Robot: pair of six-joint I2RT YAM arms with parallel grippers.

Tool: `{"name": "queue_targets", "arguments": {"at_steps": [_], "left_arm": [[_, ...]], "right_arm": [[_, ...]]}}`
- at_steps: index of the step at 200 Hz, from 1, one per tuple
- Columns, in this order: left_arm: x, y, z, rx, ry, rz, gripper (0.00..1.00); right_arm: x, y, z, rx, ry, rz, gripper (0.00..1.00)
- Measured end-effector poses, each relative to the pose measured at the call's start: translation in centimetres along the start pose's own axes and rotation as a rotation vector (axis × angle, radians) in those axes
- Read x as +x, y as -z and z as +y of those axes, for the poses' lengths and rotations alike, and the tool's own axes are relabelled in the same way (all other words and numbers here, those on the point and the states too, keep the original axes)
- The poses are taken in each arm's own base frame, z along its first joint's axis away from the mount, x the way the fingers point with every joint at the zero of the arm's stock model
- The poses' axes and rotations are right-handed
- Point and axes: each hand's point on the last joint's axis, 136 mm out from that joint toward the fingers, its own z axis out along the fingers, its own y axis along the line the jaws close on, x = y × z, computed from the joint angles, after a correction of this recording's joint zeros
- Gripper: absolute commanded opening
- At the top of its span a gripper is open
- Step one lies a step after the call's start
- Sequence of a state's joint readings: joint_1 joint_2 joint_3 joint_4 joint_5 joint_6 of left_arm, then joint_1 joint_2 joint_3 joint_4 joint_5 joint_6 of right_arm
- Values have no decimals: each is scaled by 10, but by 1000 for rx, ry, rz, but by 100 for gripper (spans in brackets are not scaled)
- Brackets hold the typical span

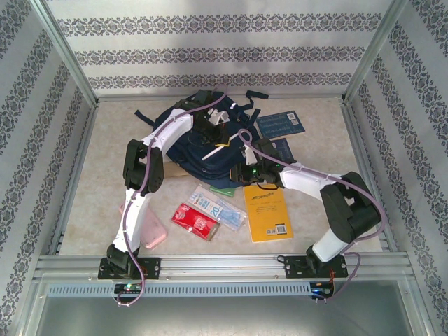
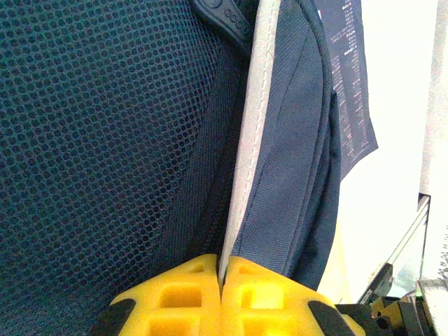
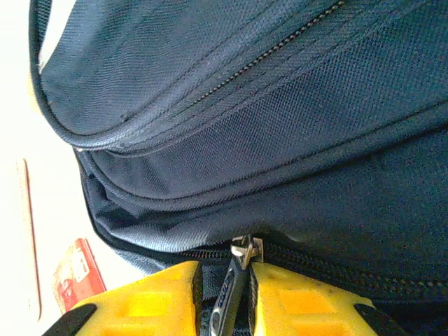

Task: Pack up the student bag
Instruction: Unzip the student bag at the top-center of the table.

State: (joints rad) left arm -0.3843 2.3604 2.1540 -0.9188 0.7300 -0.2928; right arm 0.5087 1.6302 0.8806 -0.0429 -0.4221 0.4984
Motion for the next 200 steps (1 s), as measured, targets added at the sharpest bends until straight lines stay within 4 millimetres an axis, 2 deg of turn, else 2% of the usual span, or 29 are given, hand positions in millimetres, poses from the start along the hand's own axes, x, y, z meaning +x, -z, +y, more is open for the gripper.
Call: {"name": "queue_targets", "arguments": {"at_steps": [12,29,51,96,118,139,163,184,200], "left_arm": [[0,0,0,1,-1,-2,0],[-1,-1,0,1,-2,-4,0],[-1,0,-1,1,-3,-7,0],[-5,7,-1,-14,-9,-28,0],[-8,17,4,-48,12,-55,34],[-11,41,9,-104,55,-116,44],[-5,87,2,-132,115,-229,48],[16,128,-6,-101,207,-344,54],[41,147,-2,-60,308,-421,57]], "right_arm": [[-1,-3,-2,10,-5,6,26],[-3,-8,-5,24,-11,15,19],[-4,-11,-7,41,-15,18,0],[-6,-4,-9,63,1,14,0],[-6,7,-7,83,32,27,0],[-9,12,0,77,59,38,0],[-6,13,11,57,64,47,0],[-3,12,28,31,50,41,0],[-4,10,44,-2,38,23,0]]}}
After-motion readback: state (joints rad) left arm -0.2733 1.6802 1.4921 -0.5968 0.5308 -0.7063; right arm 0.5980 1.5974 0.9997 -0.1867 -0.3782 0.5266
